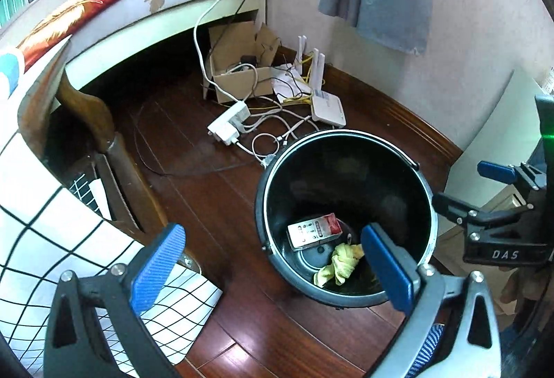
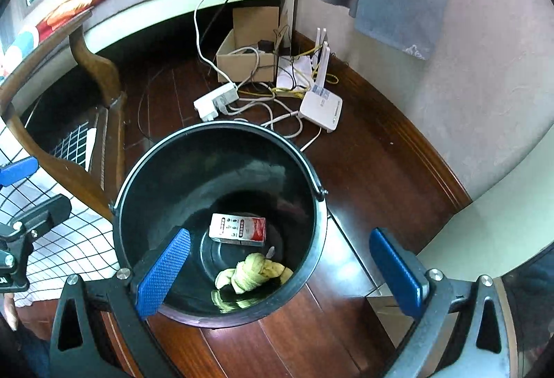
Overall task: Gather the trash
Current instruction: 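Open both tools to drop the cloth and carton into the bucket, then move both tools back to the table and grasp the green-printed milk carton with the left tool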
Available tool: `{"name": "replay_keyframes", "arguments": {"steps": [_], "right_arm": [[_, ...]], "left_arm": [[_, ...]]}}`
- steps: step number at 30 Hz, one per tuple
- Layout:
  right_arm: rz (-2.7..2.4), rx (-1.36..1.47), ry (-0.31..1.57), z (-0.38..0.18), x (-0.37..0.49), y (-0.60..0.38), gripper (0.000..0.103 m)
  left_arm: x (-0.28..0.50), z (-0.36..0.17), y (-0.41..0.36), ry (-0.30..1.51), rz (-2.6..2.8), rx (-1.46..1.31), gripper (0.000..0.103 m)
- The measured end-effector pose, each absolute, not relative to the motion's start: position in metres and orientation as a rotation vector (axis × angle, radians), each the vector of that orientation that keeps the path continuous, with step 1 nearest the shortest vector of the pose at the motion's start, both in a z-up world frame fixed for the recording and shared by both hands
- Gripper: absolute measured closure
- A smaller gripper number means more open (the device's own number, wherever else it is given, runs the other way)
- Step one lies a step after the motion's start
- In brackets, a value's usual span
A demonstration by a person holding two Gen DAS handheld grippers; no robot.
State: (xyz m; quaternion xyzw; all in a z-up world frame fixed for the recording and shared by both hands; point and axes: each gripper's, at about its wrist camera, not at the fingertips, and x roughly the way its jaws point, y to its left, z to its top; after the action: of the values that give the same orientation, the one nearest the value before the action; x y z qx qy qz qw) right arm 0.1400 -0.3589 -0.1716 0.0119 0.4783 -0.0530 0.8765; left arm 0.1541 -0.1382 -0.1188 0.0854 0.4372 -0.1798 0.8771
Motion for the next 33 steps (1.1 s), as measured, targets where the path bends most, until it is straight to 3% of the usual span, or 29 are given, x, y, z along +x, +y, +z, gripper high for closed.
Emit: {"name": "replay_keyframes", "arguments": {"steps": [15, 33], "right_arm": [[-0.058, 0.034, 0.876, -0.123, 0.129, -0.325, 0.0], [0.181, -0.024, 0.68, -0.056, 0.14, -0.19, 0.0]], "left_arm": [[0.133, -0.068, -0.092, 0.807, -0.248, 0.131, 0.001], [0.09, -0.001, 0.05, 0.602, 0.048, 0.021, 0.002]]}}
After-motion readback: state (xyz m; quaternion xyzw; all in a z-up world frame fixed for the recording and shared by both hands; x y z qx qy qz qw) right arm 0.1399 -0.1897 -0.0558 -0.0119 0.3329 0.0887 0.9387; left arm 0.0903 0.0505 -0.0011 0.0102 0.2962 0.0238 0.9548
